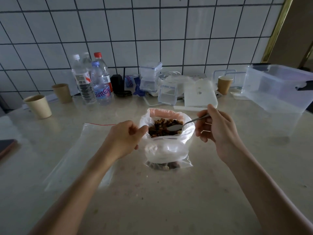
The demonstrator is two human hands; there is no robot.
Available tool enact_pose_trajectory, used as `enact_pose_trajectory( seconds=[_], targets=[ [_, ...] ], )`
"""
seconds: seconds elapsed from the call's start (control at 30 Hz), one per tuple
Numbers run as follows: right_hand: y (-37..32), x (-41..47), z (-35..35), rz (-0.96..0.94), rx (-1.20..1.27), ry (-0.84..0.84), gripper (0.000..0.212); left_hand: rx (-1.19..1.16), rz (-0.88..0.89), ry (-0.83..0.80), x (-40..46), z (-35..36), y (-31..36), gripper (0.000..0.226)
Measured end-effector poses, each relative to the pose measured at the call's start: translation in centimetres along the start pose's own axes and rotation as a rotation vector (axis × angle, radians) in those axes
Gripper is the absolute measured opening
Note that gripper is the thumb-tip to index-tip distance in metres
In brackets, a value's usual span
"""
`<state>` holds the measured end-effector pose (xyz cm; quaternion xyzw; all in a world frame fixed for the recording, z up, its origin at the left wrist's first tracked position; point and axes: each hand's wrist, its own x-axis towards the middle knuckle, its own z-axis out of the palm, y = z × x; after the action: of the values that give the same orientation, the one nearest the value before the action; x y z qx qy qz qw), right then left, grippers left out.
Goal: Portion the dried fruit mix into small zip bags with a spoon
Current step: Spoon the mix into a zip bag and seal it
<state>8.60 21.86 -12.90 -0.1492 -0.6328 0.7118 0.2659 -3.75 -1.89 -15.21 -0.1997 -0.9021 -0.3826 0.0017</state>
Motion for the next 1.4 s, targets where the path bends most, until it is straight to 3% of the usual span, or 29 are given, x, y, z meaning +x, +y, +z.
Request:
enact_pose_trajectory(
  seconds=[0.07, 0.2, 0.37, 0.47, 0.87, 1.07, 1.23, 1.33, 1.4],
  targets=[
    [0.2, 0.1, 0.1, -0.015, -0.063, 0.005, 0.04, 0.104, -0.045, 0.084, 0.3, 0.7, -0.6, 0.052],
    [0.4, 0.2, 0.2, -0.073, -0.292, -0.04, 0.038, 0.141, -0.033, 0.025, 0.7, 1.9, -1.1, 0.063],
    [0.6, 0.1, 0.4, -0.161, -0.476, -0.064, 0.035, 0.019, 0.007, -0.045, 0.8, 2.3, -0.7, 0.035],
    [1.4, 0.2, 1.0, -0.126, -0.454, -0.088, 0.036, -0.059, 0.025, -0.079, 0.7, 2.5, -0.6, 0.03],
    [3.1, 0.6, 1.8, 0.302, -0.044, -0.122, 0.033, -0.477, 0.0, -0.084, 0.0, 2.8, -0.3, 0.03],
    [2.8, 0.7, 1.2, 0.256, -0.043, -0.067, 0.033, -0.554, -0.04, -0.079, -0.1, 2.8, 0.2, 0.024],
    [2.8, 0.9, 0.9, 0.21, -0.057, -0.021, 0.033, -0.535, -0.042, -0.067, 0.0, 2.4, 0.2, 0.024],
    [2.5, 0.9, 0.8, 0.185, -0.04, -0.009, 0.032, -0.389, 0.008, -0.059, 0.0, 2.0, -0.1, 0.017],
    [2.2, 0.8, 0.7, 0.16, -0.001, -0.005, 0.032, -0.261, 0.029, -0.104, 0.0, 1.4, -0.2, 0.026]
  ],
)
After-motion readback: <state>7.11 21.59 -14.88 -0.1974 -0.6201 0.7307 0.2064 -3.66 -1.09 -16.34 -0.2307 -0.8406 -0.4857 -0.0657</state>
